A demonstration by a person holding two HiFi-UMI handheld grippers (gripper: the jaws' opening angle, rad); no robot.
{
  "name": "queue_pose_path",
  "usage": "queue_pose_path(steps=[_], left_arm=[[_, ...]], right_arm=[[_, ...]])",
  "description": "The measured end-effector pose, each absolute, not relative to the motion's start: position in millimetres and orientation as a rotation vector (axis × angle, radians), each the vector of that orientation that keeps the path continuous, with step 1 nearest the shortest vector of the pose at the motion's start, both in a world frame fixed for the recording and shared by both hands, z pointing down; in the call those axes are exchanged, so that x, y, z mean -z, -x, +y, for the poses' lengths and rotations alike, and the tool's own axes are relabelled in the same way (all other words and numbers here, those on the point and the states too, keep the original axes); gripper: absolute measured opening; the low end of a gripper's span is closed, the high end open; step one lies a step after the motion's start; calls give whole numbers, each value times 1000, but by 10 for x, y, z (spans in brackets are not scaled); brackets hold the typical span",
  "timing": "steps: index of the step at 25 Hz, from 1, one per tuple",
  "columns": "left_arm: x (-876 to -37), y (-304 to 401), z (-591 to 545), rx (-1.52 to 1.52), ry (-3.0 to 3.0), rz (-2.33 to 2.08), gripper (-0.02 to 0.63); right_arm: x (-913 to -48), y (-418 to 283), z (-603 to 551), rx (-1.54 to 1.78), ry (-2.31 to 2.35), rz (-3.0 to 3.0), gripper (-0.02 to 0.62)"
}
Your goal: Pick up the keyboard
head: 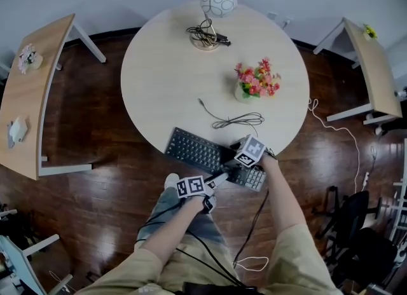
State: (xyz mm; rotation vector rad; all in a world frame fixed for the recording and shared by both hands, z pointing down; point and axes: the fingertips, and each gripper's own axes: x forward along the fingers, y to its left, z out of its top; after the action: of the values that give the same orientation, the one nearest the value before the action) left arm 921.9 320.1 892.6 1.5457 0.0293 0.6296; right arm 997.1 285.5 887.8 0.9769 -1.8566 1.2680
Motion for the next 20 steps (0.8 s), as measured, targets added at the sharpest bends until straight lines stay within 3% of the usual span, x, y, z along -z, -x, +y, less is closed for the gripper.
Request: queue_pose_path(steps=[2, 4, 7, 8, 9, 16, 20], left_arm=[[-8975, -9271, 3205, -585, -1497, 3, 352], [-8997, -9327, 3182, -544, -1466, -15, 337], [-9011, -9386, 3154, -506, -1440, -22, 260], [-9017, -9398, 3154, -499, -1433, -22, 194], [-9021, -9404, 3159, -496, -1427, -20, 186], [-8708, -9318, 3220, -504, -1540, 180, 75], [-8466, -9216, 3096, -468, -1602, 292, 64]], right_arm=[[-8939, -10021, 2877, -1276, -965, -1841, 306], [-8932, -10044, 2865, -1294, -974, -1841, 295], [-8938, -10012, 2878, -1308, -953, -1845, 278], [-8948, -9987, 2897, -1309, -933, -1846, 230], [-8957, -9969, 2913, -1307, -917, -1847, 215], [-8890, -9807, 2952, -1415, -863, -1909, 184], [-8731, -9698, 2876, -1445, -913, -1986, 189]])
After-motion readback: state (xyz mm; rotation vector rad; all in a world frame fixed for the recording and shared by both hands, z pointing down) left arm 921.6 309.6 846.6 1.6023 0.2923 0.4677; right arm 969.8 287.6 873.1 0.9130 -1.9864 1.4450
